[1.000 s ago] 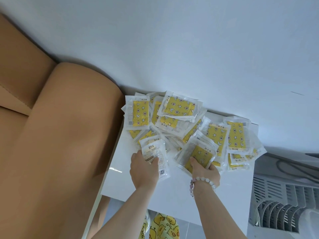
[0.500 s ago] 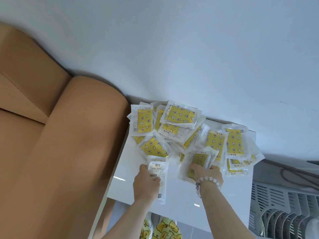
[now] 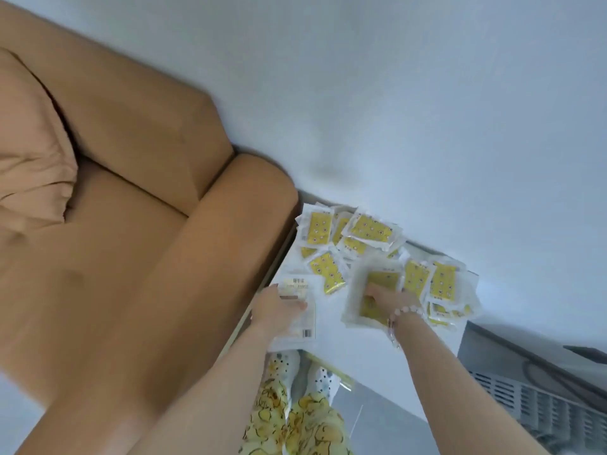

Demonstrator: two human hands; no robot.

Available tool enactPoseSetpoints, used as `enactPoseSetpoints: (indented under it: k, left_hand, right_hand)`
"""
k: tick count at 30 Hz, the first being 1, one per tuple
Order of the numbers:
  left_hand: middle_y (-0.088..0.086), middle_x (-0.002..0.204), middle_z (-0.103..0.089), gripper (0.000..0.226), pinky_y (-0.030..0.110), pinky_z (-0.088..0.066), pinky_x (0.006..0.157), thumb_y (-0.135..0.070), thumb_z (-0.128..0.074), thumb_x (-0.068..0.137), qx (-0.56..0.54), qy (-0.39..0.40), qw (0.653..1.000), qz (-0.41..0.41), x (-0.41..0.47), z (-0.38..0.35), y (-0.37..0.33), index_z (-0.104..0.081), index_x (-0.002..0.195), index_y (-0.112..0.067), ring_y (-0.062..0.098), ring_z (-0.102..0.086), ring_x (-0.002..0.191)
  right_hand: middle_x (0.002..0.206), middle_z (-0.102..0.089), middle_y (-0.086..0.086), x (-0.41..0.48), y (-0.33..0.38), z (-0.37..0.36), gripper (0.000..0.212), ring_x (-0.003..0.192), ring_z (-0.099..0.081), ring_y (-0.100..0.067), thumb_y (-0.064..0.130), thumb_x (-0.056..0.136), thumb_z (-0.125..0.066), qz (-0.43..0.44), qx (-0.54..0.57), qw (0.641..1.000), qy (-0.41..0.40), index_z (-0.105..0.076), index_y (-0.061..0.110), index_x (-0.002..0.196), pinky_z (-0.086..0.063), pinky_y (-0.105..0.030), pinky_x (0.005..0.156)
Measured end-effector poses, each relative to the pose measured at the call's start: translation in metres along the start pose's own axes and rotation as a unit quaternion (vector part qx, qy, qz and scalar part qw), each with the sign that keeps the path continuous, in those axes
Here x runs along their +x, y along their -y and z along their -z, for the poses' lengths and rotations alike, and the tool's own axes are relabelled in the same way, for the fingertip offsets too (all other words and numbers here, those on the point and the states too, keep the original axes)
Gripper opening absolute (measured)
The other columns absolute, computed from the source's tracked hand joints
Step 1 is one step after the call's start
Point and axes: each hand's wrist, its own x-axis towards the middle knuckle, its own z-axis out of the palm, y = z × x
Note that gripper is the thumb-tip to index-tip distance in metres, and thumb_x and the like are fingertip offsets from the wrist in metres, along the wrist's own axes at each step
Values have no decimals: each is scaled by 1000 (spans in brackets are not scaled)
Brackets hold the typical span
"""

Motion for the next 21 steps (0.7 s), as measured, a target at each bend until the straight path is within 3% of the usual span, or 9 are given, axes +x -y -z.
enactPoseSetpoints:
  k: [2, 5, 6, 9, 11, 13, 16, 18, 21]
  left_hand:
    - [-5, 96, -68, 14, 31, -53, 84, -16, -72, 78, -29, -1, 1000, 1, -22, 20, 4, -66, 91, -19, 14, -64, 91]
    - [-3, 95, -68, 15, 30, -52, 82, -13, -73, 79, -116, -16, 993, 13, -50, 50, 22, -65, 87, -23, 14, -64, 89]
    - [-1, 98, -69, 15, 33, -54, 84, -12, -74, 79, -156, -25, 987, 26, -58, 63, 30, -67, 87, -22, 16, -66, 90]
    - [8, 104, -71, 18, 39, -56, 83, -5, -73, 79, -263, -62, 961, 57, -85, 103, 61, -70, 93, -15, 23, -69, 92]
    - [10, 104, -71, 22, 38, -56, 80, -2, -72, 79, -315, -102, 941, 72, -106, 131, 85, -70, 101, -8, 26, -69, 93]
    - [13, 104, -70, 27, 40, -56, 82, 0, -72, 78, -356, -154, 917, 89, -127, 157, 113, -68, 105, -3, 28, -68, 95]
    - [13, 107, -70, 30, 45, -54, 89, -2, -74, 76, -413, -218, 878, 104, -158, 186, 158, -69, 105, -4, 29, -68, 96]
    - [11, 105, -70, 28, 43, -54, 89, -5, -75, 76, -447, -255, 851, 103, -179, 198, 186, -69, 103, -7, 28, -68, 95]
    - [5, 99, -71, 22, 34, -54, 79, -7, -74, 77, -472, -307, 820, 105, -214, 212, 231, -68, 97, -11, 22, -67, 88]
  right_hand:
    - [95, -63, -7, -23, 10, -12, 69, 84, -63, -24, 40, 56, -78, 39, -31, 998, 30, -58, 3, 111, -54, -39, 85]
    - [109, -62, -11, -56, 24, -37, 59, 104, -62, -30, 38, 78, -72, 95, -125, 985, 73, -56, -2, 118, -49, -36, 93]
    - [109, -63, -14, -68, 31, -47, 59, 102, -63, -30, 38, 80, -71, 112, -146, 980, 79, -56, -4, 119, -50, -36, 89]
    - [81, -59, -10, -101, 44, -86, 53, 67, -57, -22, 37, 79, -71, 170, -203, 958, 111, -58, -2, 113, -48, -28, 63]
    - [91, -60, -11, -127, 49, -115, 54, 69, -55, -21, 34, 83, -67, 200, -268, 931, 145, -53, -2, 121, -38, -19, 54]
    - [102, -62, -14, -155, 47, -145, 50, 67, -52, -19, 31, 86, -64, 225, -295, 910, 181, -53, -1, 122, -33, -17, 50]
    - [67, -53, -4, -197, 27, -183, 34, 52, -46, -14, 39, 81, -66, 246, -357, 880, 193, -58, 7, 87, -37, -22, 45]
    - [64, -51, -3, -222, 10, -208, 33, 50, -45, -13, 41, 80, -66, 260, -400, 852, 214, -56, 11, 77, -36, -20, 42]
    - [66, -54, -2, -262, -23, -248, 29, 49, -46, -13, 38, 76, -69, 285, -441, 816, 240, -58, 11, 80, -38, -19, 41]
